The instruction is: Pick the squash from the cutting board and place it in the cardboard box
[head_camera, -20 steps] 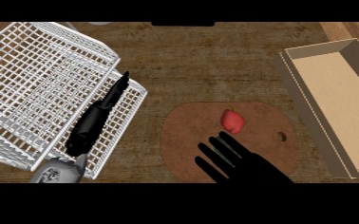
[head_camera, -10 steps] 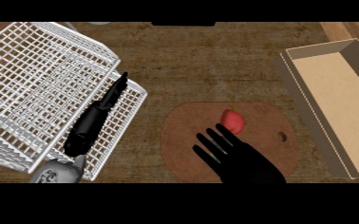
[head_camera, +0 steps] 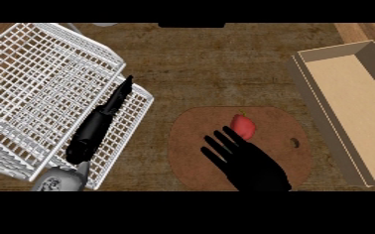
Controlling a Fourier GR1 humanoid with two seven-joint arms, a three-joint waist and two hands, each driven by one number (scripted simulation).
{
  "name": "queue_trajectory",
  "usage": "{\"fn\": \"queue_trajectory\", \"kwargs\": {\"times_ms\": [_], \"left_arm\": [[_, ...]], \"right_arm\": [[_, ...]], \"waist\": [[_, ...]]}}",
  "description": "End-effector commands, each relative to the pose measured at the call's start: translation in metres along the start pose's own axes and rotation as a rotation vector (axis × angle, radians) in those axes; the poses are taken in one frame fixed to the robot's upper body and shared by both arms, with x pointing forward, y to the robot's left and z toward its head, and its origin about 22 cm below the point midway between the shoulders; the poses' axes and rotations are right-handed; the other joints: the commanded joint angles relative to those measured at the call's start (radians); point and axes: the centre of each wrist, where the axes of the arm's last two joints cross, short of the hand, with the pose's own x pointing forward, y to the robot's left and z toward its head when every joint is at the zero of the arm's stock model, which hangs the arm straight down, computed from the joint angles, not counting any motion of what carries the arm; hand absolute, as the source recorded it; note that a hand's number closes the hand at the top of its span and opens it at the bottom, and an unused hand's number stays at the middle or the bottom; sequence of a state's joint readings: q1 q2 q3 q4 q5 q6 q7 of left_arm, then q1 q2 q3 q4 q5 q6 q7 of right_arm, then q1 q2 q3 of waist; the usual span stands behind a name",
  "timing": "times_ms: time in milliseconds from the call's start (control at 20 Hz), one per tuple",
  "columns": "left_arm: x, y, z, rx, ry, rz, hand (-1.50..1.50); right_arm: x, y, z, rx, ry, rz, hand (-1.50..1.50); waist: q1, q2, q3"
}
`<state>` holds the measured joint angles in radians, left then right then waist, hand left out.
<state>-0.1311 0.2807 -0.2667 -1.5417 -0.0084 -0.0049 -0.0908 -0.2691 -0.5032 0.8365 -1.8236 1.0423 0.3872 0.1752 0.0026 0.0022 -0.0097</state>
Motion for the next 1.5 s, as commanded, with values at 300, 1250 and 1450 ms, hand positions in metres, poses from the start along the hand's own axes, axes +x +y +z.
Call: {"fn": "queue_trajectory", "kwargs": {"times_ms": [300, 1250, 1450], "left_arm": [[0.018, 0.061, -0.012, 0.062, -0.039, -0.101, 0.00], [0.012, 0.033, -0.004, 0.049, -0.060, -0.113, 0.00], [0.015, 0.027, -0.011, 0.022, -0.072, -0.102, 0.00]], "right_arm": [[-0.009, 0.024, -0.014, 0.005, 0.050, 0.006, -1.50], [-0.096, 0.016, -0.049, -0.179, 0.387, -0.292, 1.50], [-0.138, 0.020, -0.056, -0.190, 0.709, -0.504, 1.50]], "waist": [[-0.003, -0.001, 0.010], [0.017, 0.013, 0.011], [0.034, 0.026, 0.012]]}}
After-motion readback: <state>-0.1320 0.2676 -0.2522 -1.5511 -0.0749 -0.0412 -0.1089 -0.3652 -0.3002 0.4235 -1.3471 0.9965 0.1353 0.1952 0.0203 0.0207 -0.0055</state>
